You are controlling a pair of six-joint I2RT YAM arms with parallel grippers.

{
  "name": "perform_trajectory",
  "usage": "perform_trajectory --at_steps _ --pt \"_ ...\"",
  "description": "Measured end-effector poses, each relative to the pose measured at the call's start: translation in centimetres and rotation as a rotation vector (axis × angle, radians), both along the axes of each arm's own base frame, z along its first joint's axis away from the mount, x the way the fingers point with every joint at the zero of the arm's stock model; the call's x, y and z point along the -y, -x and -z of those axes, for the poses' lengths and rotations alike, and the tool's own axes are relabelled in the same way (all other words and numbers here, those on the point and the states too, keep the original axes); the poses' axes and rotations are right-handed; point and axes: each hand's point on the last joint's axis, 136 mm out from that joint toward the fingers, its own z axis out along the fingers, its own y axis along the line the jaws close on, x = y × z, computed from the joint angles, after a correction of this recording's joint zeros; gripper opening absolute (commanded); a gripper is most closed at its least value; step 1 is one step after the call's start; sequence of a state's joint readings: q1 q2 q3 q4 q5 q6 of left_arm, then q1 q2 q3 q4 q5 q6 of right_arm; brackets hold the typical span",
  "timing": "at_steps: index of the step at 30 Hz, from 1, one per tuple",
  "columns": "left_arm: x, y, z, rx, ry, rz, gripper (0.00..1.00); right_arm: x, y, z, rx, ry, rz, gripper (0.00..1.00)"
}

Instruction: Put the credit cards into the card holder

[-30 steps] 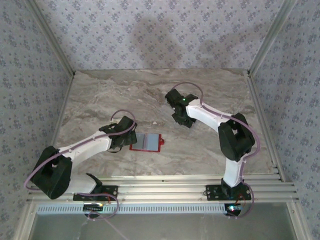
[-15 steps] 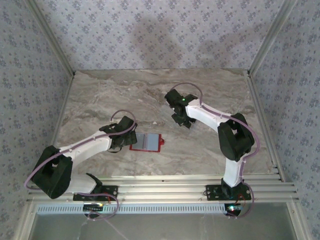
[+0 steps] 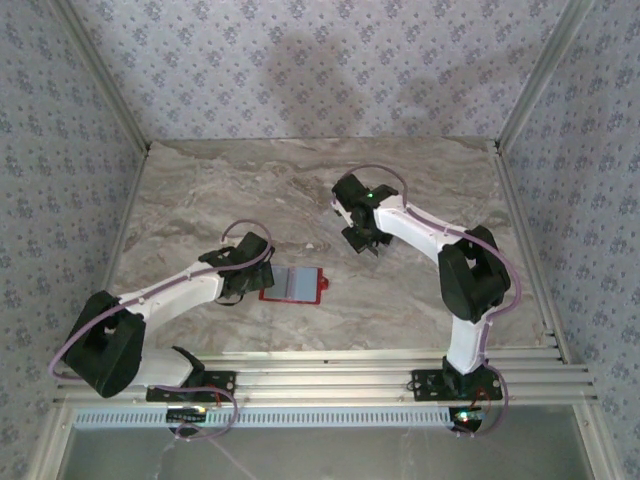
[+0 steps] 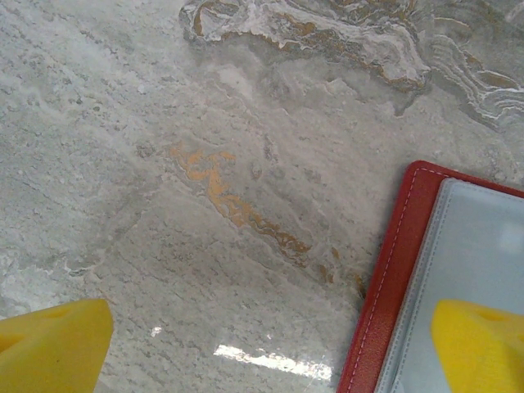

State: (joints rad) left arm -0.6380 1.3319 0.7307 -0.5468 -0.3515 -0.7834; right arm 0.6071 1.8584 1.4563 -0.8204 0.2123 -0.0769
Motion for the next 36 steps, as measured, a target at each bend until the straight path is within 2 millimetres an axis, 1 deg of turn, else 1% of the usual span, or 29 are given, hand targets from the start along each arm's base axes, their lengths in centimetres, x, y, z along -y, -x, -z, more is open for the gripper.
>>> perform_trajectory --at_steps 4,12,16,19,22,24,29,32,36 --pt "0.0 0.0 0.0 -0.001 -0.003 0.004 1.00 -0.3 0.2 -1.3 0.008 -0.030 -0.005 0.00" --pt "-0.1 0.1 0.4 -0.015 -0.014 0.005 1.00 -1.2 0.4 -6.7 0.110 -0.139 -0.009 0.00" --pt "0.4 -0.3 0.4 -0.001 0.004 0.016 1.00 -2.0 1.2 -9.3 0.147 -0.228 0.005 0.00" --pt "1.4 -0.4 0.7 0.009 0.042 0.045 1.00 -2.1 2.4 -10.4 0.160 -0.305 0.033 0.00" --pt "2.5 -0.3 1.2 0.013 0.091 0.074 1.00 -1.7 4.1 -10.4 0.146 -0.377 0.078 0.00" --pt "3.2 -0.4 1.4 0.018 0.124 0.088 1.00 -1.3 5.3 -9.9 0.131 -0.415 0.113 0.00" --pt "4.7 -0.7 1.4 0.040 0.185 0.117 1.00 0.0 7.9 -7.7 0.079 -0.486 0.202 0.00" --pt "5.3 -0.8 1.3 0.053 0.209 0.127 1.00 0.5 8.9 -6.6 0.056 -0.510 0.233 0.00" --pt "6.0 -0.9 1.4 0.066 0.233 0.128 1.00 0.7 9.7 -6.0 0.043 -0.544 0.256 0.00"
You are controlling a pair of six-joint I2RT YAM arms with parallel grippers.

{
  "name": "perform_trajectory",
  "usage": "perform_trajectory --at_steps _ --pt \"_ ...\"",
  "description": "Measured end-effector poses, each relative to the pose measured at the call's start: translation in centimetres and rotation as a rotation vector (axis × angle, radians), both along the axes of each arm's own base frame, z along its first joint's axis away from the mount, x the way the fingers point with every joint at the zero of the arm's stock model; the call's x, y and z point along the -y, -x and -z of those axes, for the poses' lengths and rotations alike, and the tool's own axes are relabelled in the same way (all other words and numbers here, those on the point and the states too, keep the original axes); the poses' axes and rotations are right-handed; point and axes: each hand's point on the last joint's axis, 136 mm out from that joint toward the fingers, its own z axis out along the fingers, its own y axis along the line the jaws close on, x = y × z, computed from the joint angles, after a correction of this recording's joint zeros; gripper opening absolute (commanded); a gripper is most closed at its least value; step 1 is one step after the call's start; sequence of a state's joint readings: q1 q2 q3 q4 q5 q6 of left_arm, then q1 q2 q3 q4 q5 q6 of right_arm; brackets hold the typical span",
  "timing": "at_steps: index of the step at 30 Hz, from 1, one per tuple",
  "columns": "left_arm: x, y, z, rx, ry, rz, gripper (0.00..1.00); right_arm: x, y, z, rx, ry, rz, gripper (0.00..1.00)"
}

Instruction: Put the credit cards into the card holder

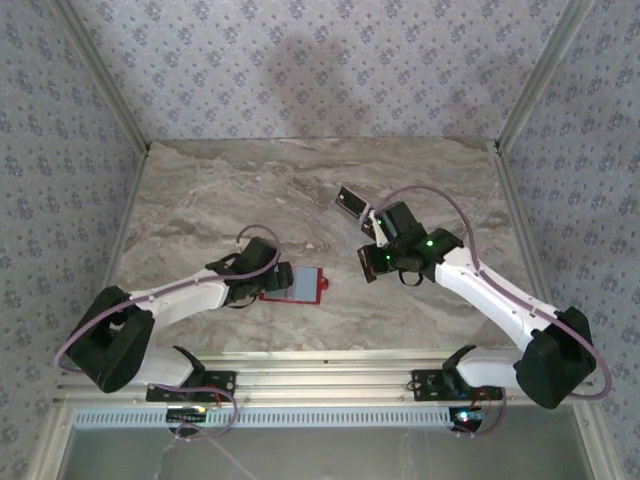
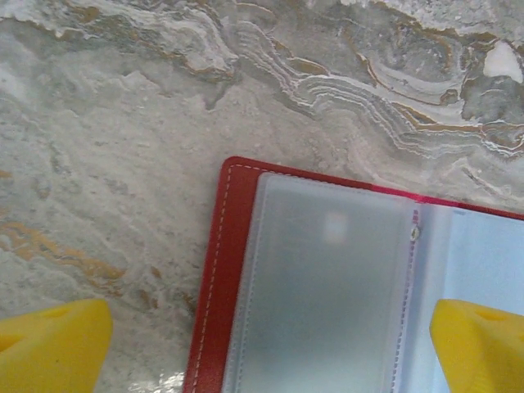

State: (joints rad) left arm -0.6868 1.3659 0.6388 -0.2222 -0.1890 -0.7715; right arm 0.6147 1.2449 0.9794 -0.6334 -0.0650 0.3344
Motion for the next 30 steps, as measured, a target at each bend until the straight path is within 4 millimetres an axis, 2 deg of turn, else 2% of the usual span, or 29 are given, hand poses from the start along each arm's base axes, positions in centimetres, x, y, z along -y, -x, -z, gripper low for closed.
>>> perform_trajectory --at_steps 9,22,26,30 --pt "1.3 0.5 1.4 -0.025 -0.001 0.020 1.00 0.3 0.3 -0.6 -0.003 -0.062 0.036 0.00" --pt "3.2 2.0 1.2 -0.018 0.012 0.049 1.00 0.1 -0.1 -0.5 0.009 -0.091 0.037 0.00" --pt "2.6 2.1 0.8 -0.004 -0.009 0.026 1.00 -0.2 -0.3 -0.5 0.012 -0.107 0.037 0.00" --pt "0.7 2.0 0.0 0.008 -0.082 -0.031 1.00 -1.0 -0.2 -0.6 0.005 -0.158 0.035 0.00"
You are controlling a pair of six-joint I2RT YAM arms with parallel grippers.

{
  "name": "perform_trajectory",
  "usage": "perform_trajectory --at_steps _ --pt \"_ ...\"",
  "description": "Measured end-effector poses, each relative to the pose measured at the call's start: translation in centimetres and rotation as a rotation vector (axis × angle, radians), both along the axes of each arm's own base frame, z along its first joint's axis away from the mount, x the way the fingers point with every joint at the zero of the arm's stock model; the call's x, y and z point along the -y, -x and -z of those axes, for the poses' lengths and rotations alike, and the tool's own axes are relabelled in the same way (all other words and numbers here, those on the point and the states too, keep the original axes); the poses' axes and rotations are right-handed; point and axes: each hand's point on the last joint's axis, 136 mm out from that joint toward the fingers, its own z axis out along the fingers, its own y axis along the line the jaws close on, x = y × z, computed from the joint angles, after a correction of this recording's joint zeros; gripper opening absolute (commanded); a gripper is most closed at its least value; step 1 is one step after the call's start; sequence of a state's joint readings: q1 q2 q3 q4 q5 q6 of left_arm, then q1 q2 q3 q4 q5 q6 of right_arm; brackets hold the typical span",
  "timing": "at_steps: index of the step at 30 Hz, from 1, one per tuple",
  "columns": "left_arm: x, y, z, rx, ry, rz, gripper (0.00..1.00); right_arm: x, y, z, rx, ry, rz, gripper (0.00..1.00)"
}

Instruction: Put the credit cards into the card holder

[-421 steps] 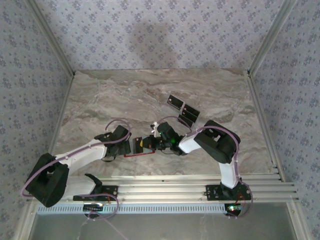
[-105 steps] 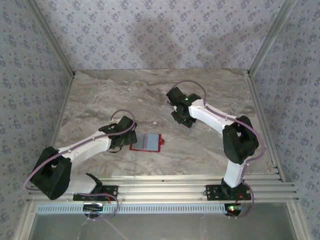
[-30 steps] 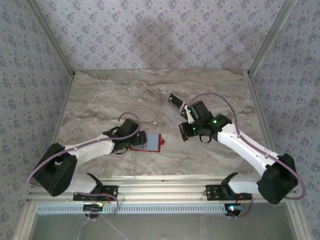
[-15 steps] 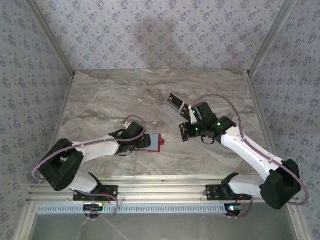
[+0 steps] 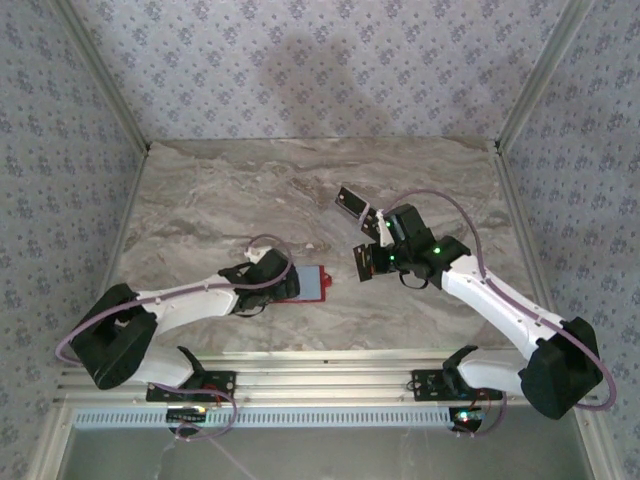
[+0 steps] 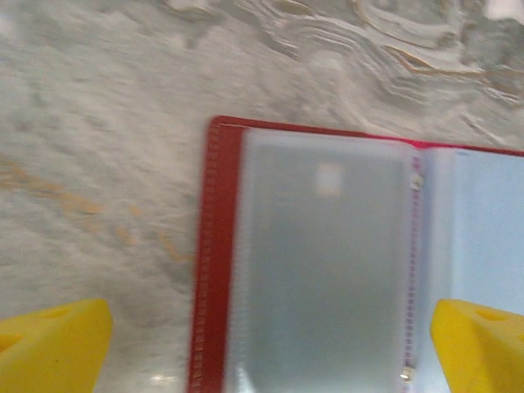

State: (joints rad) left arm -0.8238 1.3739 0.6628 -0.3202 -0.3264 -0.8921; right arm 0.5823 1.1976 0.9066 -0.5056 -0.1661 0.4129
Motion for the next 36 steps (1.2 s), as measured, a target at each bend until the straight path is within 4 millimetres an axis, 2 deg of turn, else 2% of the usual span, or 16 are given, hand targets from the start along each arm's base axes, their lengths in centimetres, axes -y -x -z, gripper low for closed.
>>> perform_trajectory --at_steps 3,8,13,19,23,28,32,36 --pt "-1.1 -0.5 -0.6 0.002 -0.042 -0.032 1.00 -1.1 0.1 -0.1 -0.005 -0.060 -0.005 0.00" --pt "-2.8 -0.9 -0.4 -0.014 -0.082 -0.066 1.00 -3.8 0.7 0.4 -0.017 -0.162 -0.034 0.00" --pt "-3.0 -1.2 -0.4 -0.010 -0.098 -0.040 1.00 -6.9 1.8 1.8 -0.043 -0.221 -0.066 0.00" --pt "-2.6 -1.6 -0.7 0.012 -0.097 -0.010 1.00 -9.5 2.2 3.2 -0.063 -0.266 -0.068 0.00" --pt "-2.4 -1.8 -0.5 0.017 -0.096 -0.004 1.00 -10.2 1.8 4.5 -0.074 -0.293 -0.037 0.00" --pt "-2.9 -1.2 0.7 -0.005 -0.118 0.000 1.00 -10.6 1.2 6.2 -0.099 -0.318 0.007 0.00" --pt "-3.5 -0.6 1.7 -0.029 -0.138 -0.004 1.00 -11.1 0.7 6.7 -0.104 -0.341 0.022 0.00" --pt "-3.5 -0.7 1.7 -0.027 -0.135 -0.017 1.00 -11.7 0.4 6.7 -0.101 -0.369 0.030 0.00"
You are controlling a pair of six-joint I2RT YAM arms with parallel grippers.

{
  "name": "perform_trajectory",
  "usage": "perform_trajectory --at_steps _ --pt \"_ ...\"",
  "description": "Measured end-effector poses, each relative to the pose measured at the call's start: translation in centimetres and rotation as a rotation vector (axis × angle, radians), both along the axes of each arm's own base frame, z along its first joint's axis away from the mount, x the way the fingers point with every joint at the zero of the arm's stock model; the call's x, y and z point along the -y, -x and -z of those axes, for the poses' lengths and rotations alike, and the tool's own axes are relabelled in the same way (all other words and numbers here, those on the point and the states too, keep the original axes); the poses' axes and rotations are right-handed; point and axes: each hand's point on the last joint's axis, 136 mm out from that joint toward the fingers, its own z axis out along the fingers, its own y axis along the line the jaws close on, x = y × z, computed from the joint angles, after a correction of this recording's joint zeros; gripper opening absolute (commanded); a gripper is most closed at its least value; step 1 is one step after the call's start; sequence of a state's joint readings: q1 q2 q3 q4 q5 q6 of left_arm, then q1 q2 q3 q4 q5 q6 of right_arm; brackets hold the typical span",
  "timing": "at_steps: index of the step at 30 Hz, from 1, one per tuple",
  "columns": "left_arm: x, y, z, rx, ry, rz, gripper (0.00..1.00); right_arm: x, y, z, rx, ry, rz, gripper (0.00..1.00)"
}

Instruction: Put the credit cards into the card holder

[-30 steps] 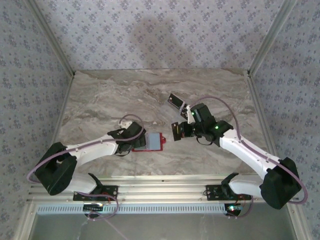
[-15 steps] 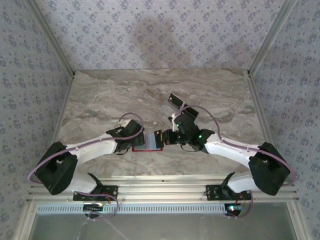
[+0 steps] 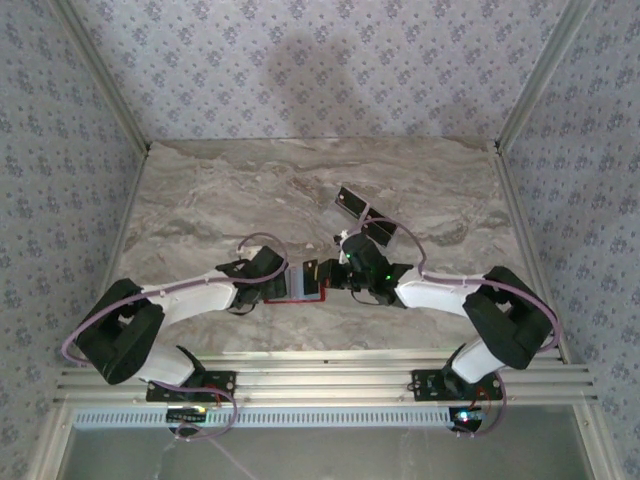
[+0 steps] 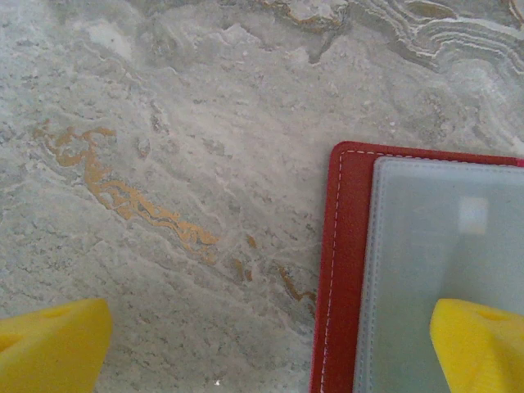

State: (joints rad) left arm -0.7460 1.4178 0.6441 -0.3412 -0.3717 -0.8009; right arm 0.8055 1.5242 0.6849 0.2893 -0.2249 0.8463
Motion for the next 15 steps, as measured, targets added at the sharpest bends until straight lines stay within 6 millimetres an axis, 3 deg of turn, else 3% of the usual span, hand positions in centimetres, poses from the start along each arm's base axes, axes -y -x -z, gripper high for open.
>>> perform_trajectory --at_steps 15 --pt "-0.1 -0.1 0.1 0.003 0.007 -0.037 1.00 -1.9 -0.3 1.2 -0.012 -0.058 -0.005 0.00"
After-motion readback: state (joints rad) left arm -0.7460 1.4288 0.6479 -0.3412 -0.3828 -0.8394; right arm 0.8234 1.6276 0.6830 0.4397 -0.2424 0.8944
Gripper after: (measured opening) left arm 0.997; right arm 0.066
